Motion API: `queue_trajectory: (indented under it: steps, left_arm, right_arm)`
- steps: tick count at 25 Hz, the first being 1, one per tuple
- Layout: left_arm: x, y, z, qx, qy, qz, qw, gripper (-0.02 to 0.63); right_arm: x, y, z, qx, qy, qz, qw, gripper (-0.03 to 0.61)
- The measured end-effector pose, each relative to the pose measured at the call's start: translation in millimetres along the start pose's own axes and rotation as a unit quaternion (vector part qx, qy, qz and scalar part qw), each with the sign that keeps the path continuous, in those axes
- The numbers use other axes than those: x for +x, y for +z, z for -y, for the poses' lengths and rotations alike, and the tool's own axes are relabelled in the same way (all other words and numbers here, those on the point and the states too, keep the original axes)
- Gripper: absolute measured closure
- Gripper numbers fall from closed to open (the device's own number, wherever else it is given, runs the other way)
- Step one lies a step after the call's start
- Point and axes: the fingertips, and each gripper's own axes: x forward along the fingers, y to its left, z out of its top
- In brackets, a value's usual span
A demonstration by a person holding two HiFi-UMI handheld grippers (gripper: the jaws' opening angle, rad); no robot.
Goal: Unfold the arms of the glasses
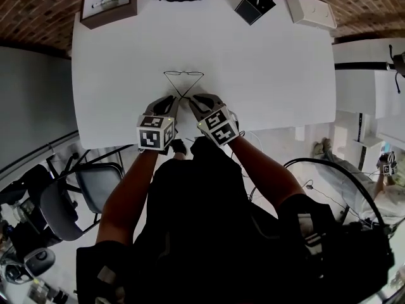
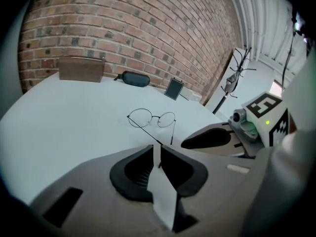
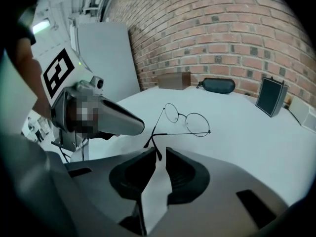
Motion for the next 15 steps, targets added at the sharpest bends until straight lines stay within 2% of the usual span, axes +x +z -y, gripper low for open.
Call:
queue_trajectory:
  steps: [3, 6, 10, 15]
  left_arm:
    - [0.0, 18.4, -8.6, -0.026, 0.013, 0.022, 0.9994, 0.575]
    - [3.8, 35.5, -12.4, -0.015, 0.027, 0.036, 0.9989, 0.569]
    - [12.2, 38.5, -11.8, -0.015, 0.042, 0.026, 0.9987, 0.515]
    - [17.4, 34.4, -17.1, -0.027, 0.069, 0.014, 0.9972, 0.505]
  right_arm:
    - [-4.9, 13.6, 9.4, 0.066, -0.011, 0.023, 0.997, 0.547]
    - [-6.0, 28.4, 17.5, 0.109, -0.022, 0.037, 0.993, 0.52]
    - [-5.1, 33.5, 29.2, 0.173, -0.05, 0.04, 0.983, 0.491]
    - [-0.2, 34.2, 32.5, 0.222, -0.068, 0.038, 0.972, 0.479]
